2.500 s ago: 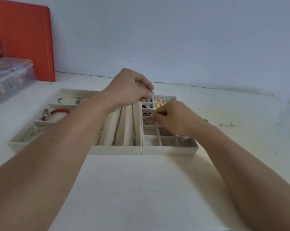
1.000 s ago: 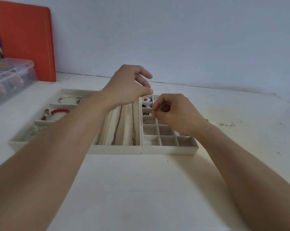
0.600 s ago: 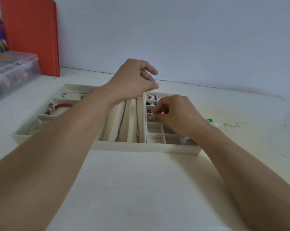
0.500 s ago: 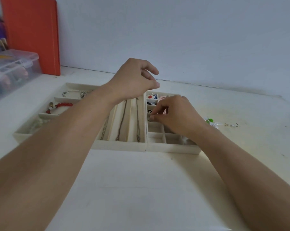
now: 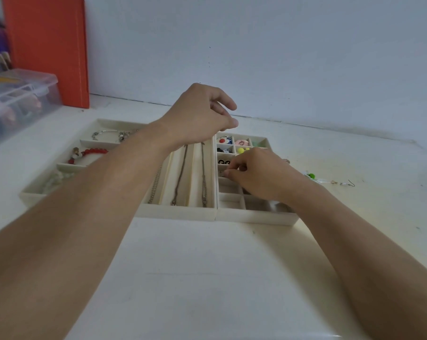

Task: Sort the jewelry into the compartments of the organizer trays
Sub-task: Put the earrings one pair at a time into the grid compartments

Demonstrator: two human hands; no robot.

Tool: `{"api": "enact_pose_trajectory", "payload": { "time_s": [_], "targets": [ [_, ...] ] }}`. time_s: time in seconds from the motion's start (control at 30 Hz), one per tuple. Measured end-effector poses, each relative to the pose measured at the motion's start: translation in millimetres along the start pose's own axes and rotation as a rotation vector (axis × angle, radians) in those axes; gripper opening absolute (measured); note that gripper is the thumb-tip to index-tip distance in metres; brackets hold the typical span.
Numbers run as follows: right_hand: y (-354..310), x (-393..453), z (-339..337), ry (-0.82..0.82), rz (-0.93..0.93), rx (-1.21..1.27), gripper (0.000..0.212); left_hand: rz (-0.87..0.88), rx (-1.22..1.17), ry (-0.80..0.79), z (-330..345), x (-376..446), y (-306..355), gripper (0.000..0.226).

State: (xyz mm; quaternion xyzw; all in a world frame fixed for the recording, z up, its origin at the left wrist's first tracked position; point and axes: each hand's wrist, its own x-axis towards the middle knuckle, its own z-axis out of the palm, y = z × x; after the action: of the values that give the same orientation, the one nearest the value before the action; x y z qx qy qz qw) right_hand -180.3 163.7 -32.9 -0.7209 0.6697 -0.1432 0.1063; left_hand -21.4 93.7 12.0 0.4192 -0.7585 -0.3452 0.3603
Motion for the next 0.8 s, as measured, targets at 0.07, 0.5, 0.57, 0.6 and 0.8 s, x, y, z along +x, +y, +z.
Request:
{"api": "enact_pose_trajectory", "payload": {
  "time_s": [0.07,0.5,0.57,0.6,0.8],
  "targets": [
    [-1,0,0,-0.012,-0.006,-0.003,0.024,0.003,0.0,0.002,1,0,0,0.025],
    [-4,-3,0,-0.008,-0.037,-0.012,0.029,0.012,0.028,-0.007,3,1,-3,0.024],
    [-3,-3,-1,-0.009,-0.046,-0.003,0.029,0.012,0.037,-0.006,4,1,-4,0.023],
    [-2,-3,-1,-0.015,-0.05,0.001,0.028,0.012,0.042,-0.004,4,1,-4,0.023],
    [16,-2,-21,0.06,0.021,0.196,0.022,0.0,0.071,0.005,8,1,-7,0.021]
  ]
}}
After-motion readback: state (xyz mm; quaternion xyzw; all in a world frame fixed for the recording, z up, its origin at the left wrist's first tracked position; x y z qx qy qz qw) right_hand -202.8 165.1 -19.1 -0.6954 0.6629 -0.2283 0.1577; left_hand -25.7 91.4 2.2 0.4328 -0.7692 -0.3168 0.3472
